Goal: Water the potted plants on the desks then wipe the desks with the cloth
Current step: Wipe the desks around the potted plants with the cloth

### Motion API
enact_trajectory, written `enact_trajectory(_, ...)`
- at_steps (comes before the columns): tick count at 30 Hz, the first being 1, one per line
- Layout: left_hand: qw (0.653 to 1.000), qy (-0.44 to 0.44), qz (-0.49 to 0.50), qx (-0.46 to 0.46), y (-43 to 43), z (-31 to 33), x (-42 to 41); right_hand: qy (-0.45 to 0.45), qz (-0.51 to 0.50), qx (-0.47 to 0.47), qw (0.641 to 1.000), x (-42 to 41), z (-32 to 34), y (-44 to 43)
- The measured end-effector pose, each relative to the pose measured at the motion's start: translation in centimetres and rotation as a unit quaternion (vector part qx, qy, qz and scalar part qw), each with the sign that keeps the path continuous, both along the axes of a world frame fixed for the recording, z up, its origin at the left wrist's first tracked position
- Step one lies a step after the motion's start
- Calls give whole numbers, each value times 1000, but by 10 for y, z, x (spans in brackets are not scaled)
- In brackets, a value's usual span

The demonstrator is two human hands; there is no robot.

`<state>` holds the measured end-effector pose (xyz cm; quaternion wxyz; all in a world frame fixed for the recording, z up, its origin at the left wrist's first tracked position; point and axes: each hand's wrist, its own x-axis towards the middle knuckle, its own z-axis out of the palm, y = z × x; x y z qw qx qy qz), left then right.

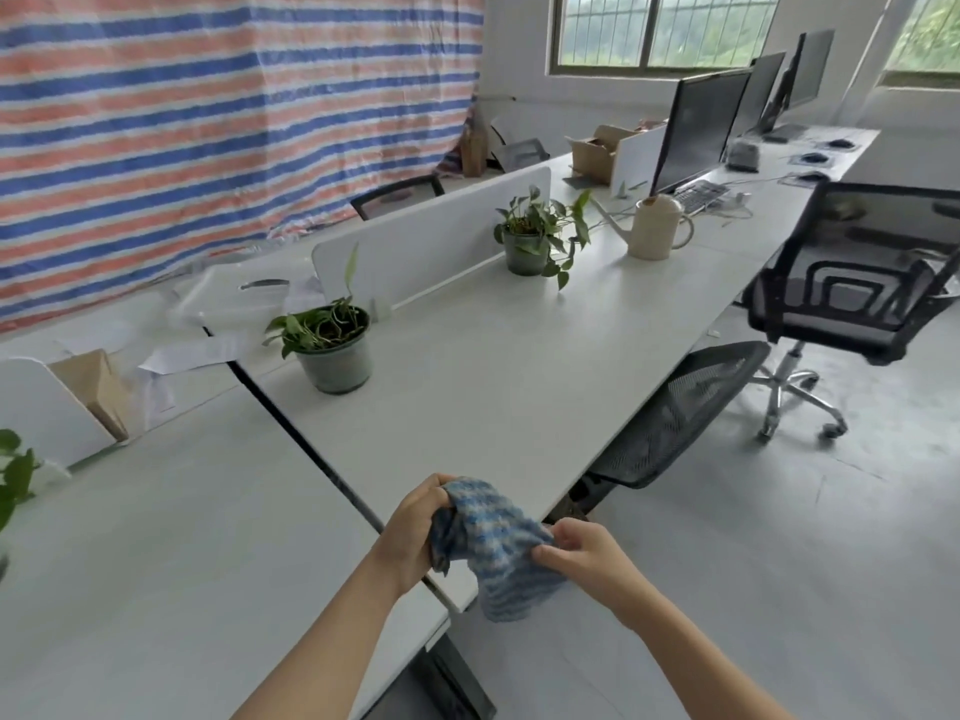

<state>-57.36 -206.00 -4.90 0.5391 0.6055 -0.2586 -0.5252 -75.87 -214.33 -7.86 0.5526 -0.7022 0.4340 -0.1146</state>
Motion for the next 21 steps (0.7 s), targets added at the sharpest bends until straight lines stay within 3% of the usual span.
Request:
enact_trajectory(6,996,-3,16,89,-26,-40,35,3,-12,40,999,19,-9,-44)
enact_trajectory(12,992,83,81,42,-76,-42,68,-36,10,90,995,72,30,-108)
enact_trajectory(15,982,119,148,5,-95,-34,93,-69,-1,73,995,119,43,-141)
enact_trajectory(16,980,106,169,-3,-103,-34,103,-79,-6,59,995,137,43,-152)
enact_trajectory(18,984,19,177,30,-110,-43,122,-18,-5,-24,1000,171,35,-172)
enact_trajectory(19,983,-60,153,77,-111,-51,128,45,1,-92,995,181,29,-179)
enact_trajectory(21,942,-238,109,208,-100,-74,139,136,35,-171,975,198,14,-184)
